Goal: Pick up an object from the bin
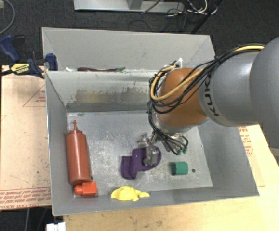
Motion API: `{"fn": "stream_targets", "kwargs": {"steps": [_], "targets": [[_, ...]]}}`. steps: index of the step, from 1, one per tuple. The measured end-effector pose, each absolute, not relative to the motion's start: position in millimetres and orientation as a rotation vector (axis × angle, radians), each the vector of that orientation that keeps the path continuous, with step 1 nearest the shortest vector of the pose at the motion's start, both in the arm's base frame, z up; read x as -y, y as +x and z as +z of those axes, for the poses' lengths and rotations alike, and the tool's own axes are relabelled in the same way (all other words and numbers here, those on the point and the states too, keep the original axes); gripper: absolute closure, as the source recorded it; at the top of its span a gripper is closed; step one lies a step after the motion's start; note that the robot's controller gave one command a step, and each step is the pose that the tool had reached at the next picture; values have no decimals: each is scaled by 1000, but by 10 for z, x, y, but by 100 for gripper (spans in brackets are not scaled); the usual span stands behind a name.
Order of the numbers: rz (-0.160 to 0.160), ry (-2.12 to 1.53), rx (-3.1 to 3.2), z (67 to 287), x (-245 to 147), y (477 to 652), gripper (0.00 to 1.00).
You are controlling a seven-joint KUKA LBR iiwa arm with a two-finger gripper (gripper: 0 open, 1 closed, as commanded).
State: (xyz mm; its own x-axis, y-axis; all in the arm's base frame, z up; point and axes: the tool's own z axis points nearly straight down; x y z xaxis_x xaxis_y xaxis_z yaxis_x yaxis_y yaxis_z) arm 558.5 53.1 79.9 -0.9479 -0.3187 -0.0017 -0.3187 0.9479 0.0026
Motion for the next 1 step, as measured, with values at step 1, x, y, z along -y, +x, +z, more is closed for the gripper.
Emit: {"fn": "stream_targets", "kwargs": {"steps": [1], "targets": [[5,-567,-3086,2808,-610,5948,100]]}}
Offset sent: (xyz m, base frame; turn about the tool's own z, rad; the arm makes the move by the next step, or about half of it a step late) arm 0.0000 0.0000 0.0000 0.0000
